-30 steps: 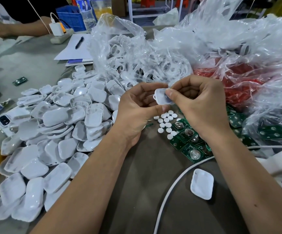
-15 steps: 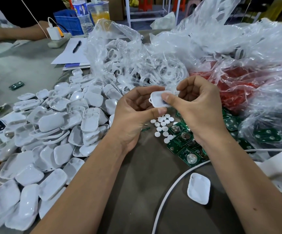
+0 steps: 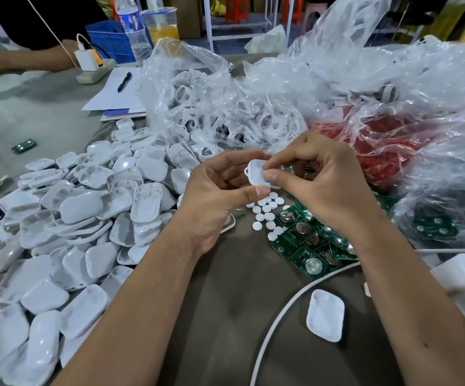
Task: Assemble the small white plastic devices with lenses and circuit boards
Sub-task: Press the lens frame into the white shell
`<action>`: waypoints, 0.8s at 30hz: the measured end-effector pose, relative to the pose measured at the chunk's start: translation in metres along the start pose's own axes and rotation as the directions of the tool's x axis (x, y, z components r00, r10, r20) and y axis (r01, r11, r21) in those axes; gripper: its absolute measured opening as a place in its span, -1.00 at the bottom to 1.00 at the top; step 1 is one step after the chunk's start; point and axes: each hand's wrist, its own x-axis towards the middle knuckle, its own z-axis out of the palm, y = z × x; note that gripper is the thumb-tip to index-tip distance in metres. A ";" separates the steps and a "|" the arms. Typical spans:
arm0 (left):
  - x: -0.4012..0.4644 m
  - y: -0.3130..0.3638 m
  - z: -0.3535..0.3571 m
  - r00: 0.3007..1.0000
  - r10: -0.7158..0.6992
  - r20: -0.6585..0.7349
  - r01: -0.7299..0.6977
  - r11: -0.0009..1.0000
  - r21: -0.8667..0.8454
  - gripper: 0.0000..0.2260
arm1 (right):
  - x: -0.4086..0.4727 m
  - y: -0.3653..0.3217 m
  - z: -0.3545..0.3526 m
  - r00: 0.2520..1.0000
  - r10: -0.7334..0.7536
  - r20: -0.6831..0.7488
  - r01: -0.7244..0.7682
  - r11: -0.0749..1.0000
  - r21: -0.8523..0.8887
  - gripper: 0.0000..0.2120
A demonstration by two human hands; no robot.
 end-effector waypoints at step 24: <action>-0.001 0.000 0.006 0.999 -0.030 -0.032 0.032 0.998 0.055 -0.48 | -0.002 -0.002 0.004 0.997 -0.076 0.023 0.077 0.996 -0.041 -0.87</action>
